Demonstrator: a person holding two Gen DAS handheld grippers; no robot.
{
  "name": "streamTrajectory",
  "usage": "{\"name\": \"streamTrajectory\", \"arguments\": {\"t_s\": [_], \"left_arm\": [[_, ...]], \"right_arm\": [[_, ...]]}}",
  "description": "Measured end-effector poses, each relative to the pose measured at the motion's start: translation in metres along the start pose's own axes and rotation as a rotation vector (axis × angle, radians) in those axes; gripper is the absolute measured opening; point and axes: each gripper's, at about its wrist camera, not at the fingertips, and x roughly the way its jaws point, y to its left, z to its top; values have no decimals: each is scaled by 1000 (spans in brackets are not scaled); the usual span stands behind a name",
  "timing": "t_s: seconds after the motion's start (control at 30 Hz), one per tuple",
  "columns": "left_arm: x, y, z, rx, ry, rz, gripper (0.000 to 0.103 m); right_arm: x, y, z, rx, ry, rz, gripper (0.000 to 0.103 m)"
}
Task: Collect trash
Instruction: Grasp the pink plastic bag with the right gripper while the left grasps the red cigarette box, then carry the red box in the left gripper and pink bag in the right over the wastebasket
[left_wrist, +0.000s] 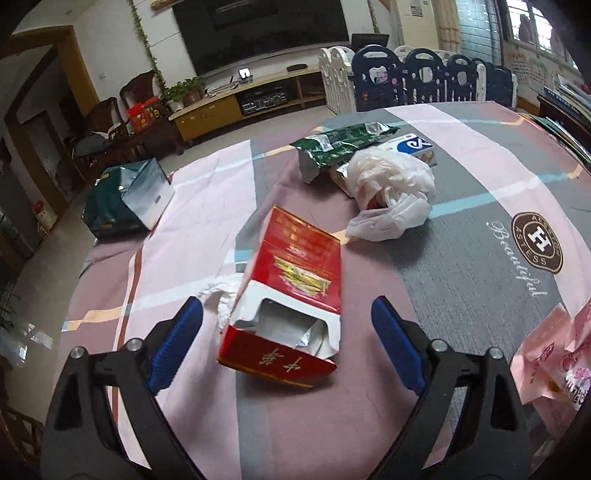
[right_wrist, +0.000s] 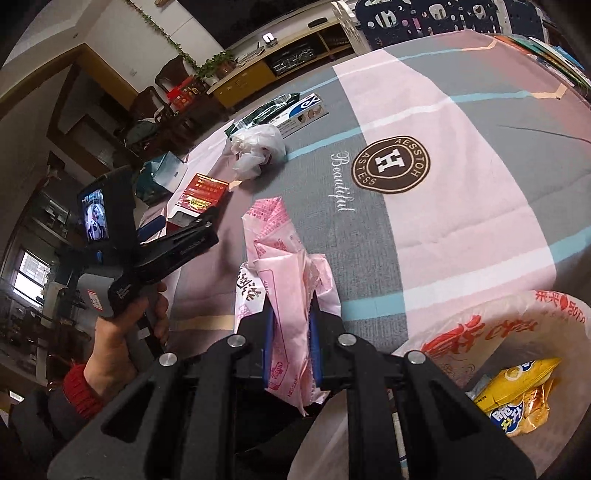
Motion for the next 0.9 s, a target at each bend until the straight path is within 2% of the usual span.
{"name": "streamTrajectory", "arguments": {"t_s": [0.07, 0.13, 0.27, 0.4, 0.57, 0.63, 0.73, 0.8, 0.9], "left_arm": [[8, 1, -1, 3, 45, -24, 67], [8, 7, -3, -19, 37, -29, 61], [-5, 34, -8, -164, 2, -132, 59], [-31, 74, -27, -422, -34, -372, 59], [-41, 71, -53, -499, 30, -479, 60], [-39, 63, -55, -484, 72, -453, 61], [-36, 58, -54, -464, 91, -429, 63], [-34, 56, -53, -453, 98, -403, 72], [-33, 52, -53, -430, 107, -378, 76]], "right_arm": [[0, 3, -1, -4, 2, 2, 17], [0, 6, -2, -9, 3, -2, 17], [-1, 6, -1, 0, -1, -12, 17], [-5, 6, 1, 3, -27, -47, 17], [1, 7, 11, 2, -51, -113, 17], [4, 8, 15, -10, -59, -146, 18], [9, 6, 19, -9, -58, -209, 33], [8, 4, 19, -11, -61, -233, 48], [8, 1, 17, -17, -65, -276, 54]]}}
